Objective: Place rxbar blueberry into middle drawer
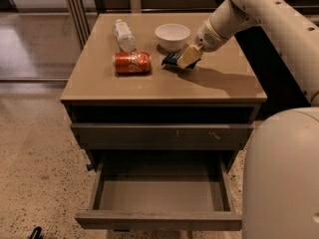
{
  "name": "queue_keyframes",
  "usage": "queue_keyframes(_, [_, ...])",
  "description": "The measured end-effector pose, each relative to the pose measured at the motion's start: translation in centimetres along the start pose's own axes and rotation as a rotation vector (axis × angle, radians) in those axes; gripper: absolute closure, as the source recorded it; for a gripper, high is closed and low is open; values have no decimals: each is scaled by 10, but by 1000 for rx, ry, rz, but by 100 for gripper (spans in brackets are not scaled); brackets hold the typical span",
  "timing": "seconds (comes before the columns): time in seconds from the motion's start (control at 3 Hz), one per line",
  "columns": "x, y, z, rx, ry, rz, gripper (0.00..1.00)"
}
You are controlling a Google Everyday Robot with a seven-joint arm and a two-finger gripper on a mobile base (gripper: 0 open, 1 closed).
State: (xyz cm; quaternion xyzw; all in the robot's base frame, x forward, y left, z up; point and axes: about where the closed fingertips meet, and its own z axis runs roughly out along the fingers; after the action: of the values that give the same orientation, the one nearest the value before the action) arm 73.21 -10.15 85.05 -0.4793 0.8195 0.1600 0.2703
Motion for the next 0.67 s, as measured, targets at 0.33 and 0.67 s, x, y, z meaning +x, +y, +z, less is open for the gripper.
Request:
queue_keyframes(0.33, [10,28,-17,-80,10,-89,100])
queue_keyframes(0.67, [32,55,-50,-119,3,-120,100])
